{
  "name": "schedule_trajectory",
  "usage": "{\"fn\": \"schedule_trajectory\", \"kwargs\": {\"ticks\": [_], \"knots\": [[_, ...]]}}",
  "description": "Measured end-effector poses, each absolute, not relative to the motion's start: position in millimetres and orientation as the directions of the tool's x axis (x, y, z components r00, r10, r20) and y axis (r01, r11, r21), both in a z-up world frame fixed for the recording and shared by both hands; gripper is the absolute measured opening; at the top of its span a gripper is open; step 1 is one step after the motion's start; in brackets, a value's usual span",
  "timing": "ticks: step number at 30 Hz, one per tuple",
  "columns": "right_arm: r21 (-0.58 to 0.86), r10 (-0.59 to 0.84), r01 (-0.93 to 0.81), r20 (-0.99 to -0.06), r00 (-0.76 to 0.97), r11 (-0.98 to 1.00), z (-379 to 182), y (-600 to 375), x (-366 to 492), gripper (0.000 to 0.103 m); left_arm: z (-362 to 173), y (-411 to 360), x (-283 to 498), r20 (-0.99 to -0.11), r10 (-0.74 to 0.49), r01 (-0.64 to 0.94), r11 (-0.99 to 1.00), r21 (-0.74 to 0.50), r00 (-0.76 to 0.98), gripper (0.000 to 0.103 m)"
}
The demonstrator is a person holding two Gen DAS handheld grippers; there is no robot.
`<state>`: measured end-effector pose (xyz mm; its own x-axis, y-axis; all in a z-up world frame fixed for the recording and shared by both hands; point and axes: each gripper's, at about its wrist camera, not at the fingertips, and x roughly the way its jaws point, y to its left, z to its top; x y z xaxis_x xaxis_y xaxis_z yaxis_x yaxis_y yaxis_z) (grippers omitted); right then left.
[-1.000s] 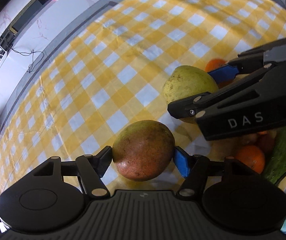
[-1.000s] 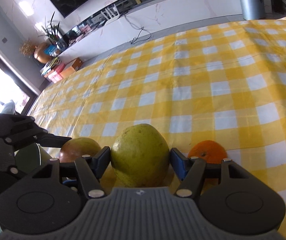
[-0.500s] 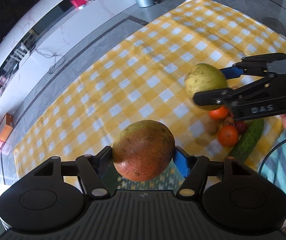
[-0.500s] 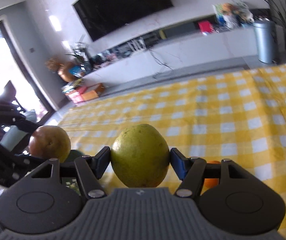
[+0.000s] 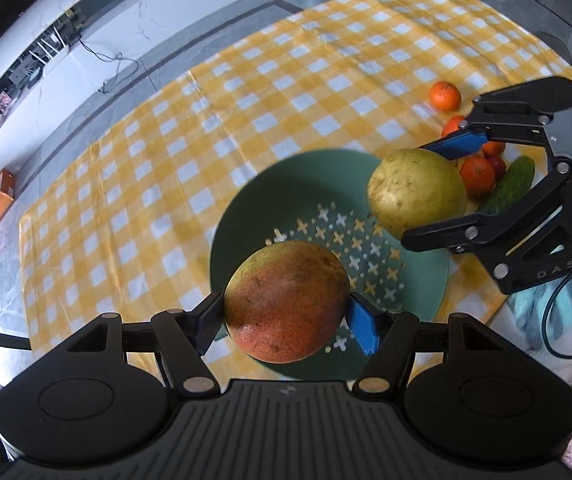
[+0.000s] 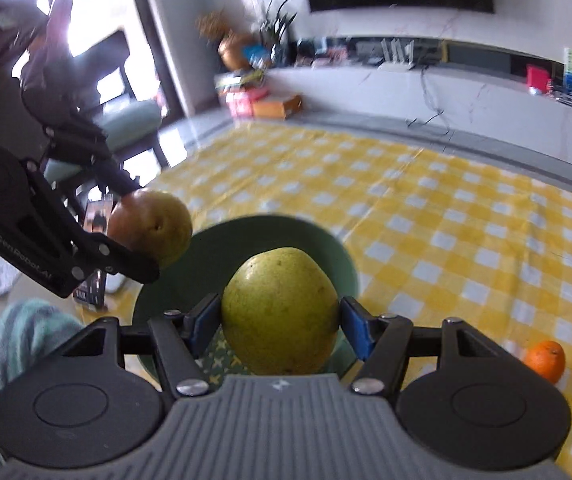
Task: Organize fruits
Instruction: 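Lower the mango into the green colander with the left tool while the right tool lowers the pear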
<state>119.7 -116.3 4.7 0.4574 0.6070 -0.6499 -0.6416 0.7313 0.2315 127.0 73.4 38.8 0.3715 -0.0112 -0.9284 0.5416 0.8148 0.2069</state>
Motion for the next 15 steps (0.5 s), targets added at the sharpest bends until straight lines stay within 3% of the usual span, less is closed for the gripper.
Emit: {"fn": "schedule_trajectory", "kwargs": {"ticks": [7,15], "knots": [[0.105,0.510,-0.758,-0.798,0.322,0.643,-16,-71,136,0.062,4,75,130,-0.948,-0.058,0.618,0.770,0.158,0.314,0.076],[0.042,0.425,-0.820,-0.870,0.251,0.571,-34,-51,157,0.062,-31,74,146,-0.970,-0.048,0.648,0.752,0.123,0.240,0.076]]}}
